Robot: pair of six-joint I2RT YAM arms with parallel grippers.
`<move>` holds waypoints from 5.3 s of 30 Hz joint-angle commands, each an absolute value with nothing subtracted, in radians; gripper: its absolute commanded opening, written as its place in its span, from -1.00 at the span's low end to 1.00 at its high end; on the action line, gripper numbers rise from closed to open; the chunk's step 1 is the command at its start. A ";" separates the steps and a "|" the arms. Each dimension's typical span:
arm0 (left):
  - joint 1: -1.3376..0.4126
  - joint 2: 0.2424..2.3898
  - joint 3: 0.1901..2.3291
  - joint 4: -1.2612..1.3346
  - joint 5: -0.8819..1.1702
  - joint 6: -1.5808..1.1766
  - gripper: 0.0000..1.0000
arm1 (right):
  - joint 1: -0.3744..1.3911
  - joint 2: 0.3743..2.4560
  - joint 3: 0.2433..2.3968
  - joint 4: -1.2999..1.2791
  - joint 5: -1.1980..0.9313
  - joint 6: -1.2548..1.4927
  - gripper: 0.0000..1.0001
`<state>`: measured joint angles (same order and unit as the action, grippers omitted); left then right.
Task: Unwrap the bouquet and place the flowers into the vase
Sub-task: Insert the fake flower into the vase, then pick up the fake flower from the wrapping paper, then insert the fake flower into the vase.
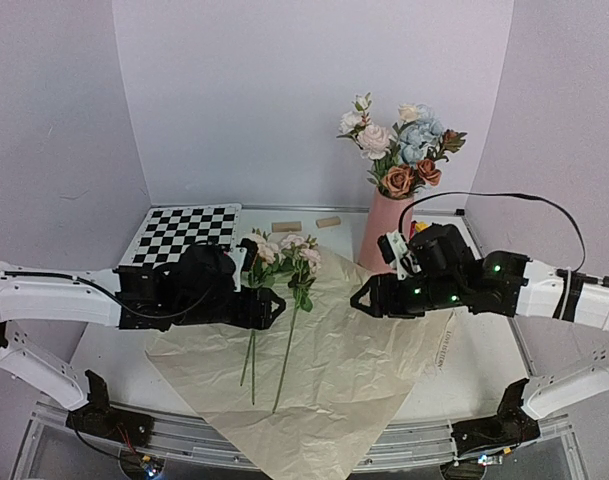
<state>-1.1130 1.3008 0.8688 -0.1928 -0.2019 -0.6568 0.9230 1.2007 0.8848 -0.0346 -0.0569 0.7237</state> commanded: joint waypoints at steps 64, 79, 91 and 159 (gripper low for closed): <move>-1.035 1.597 1.213 -0.374 -0.234 -0.743 -1.00 | 0.999 1.252 0.829 0.214 0.019 0.782 0.40; -1.043 1.216 0.984 -0.072 0.046 -0.645 -1.00 | 1.004 1.427 1.142 0.348 -0.183 0.838 0.61; -1.046 1.199 0.965 -0.058 0.081 -0.643 -1.00 | 1.008 1.517 1.277 0.287 -0.016 0.942 0.21; -1.049 1.129 0.912 -0.060 0.042 -0.650 0.75 | 0.786 1.536 1.712 0.566 0.339 -0.359 -1.00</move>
